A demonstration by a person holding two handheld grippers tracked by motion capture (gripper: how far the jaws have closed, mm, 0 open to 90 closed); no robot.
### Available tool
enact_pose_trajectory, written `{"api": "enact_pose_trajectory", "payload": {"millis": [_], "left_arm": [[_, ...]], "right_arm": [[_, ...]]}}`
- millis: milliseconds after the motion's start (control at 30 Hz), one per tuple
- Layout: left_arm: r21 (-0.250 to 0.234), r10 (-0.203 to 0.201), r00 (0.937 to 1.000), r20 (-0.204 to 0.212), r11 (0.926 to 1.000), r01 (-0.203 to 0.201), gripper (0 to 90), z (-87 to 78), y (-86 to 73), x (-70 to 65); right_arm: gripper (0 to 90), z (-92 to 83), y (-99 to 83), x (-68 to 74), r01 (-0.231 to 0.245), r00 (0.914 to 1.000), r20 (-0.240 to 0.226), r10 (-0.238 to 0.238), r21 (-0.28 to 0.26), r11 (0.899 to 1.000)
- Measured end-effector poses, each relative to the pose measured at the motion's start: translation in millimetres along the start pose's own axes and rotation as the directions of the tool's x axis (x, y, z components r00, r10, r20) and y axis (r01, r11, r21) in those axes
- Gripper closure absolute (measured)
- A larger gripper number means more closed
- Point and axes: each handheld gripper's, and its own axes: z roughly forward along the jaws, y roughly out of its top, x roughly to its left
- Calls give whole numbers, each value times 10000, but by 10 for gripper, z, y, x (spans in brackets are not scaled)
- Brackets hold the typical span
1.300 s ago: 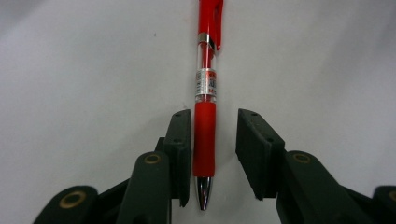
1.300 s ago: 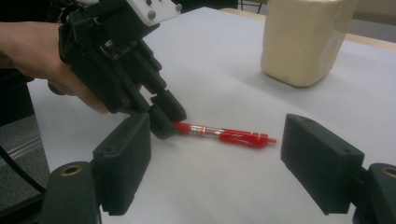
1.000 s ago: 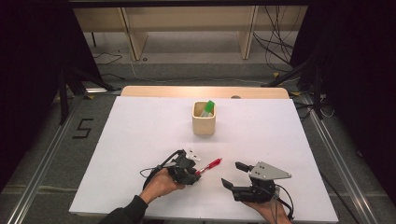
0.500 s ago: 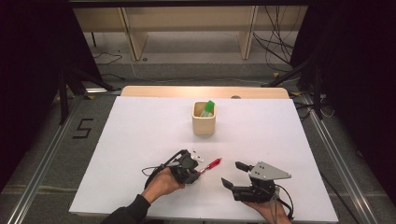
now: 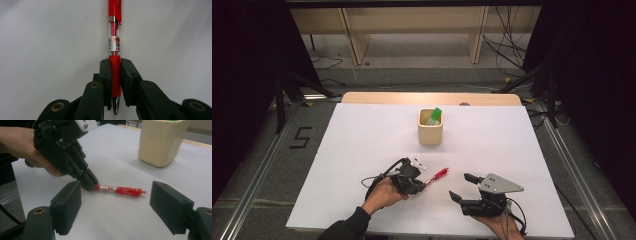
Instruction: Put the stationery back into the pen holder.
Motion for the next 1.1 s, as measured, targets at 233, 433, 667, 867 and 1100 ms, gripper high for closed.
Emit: {"api": "enact_pose_trajectory", "payload": {"millis": [233,433,667,867,1100], "left_arm": [[-101,123,9976,676,9999,-116,800,-117,9,15],[51,488,9935,1030,9988,-495,800,-246,-1,-31],[213,773,9896,1213,9965,-805,799,-365,-24,-32],[362,837,9864,1417,9953,-897,799,-426,-38,-41],[506,832,9861,1437,9945,-913,799,-462,-101,-1]], "right_arm": [[261,1,7,16,154,9999,45,-154,-13,9999],[261,-5,18,57,486,9987,164,-485,-12,9988],[260,1,27,127,1013,9947,198,-1014,43,9948],[258,61,24,226,1552,9879,32,-1554,247,9876],[257,112,38,358,2386,9711,1,-2388,421,9702]]}}
